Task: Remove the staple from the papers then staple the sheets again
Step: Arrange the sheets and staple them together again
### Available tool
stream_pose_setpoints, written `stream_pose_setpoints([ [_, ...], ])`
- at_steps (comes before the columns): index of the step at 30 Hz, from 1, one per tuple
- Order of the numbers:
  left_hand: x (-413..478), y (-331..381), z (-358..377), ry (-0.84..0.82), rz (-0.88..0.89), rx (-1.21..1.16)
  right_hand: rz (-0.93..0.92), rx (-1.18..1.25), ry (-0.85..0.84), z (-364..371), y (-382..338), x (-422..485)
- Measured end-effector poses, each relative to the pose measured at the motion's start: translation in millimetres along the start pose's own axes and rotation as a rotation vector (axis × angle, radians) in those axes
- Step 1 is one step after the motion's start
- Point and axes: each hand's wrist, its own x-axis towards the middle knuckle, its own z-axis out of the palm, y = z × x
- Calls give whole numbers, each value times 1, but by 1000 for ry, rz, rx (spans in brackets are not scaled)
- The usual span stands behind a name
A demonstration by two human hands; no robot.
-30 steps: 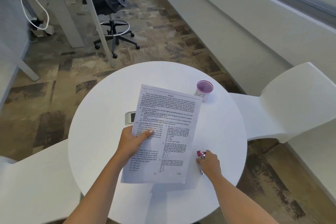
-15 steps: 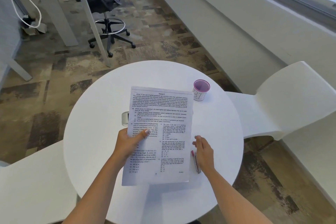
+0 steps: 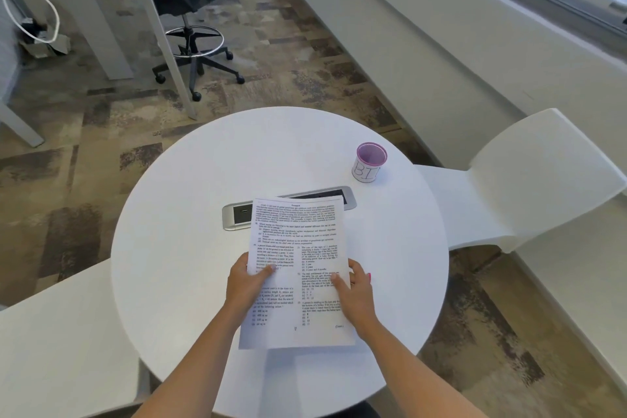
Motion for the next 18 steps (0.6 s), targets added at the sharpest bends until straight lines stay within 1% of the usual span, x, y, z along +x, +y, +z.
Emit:
stream_pose_setpoints([
  [3, -3, -19, 0, -33, -29, 115, 37, -118, -27, 4, 9, 1],
  [9, -7, -46, -4, -126, -83, 306, 28, -196, -53, 9, 24, -1],
  [12, -7, -52, -6, -146, -108, 335, 23, -223, -50, 11, 33, -4],
  [15, -5, -55, -7, -130, -120, 361, 35, -252, -36, 11, 41, -7],
  [18, -3, -60, -6, -108, -127, 360, 3, -315, -70, 9, 46, -9],
])
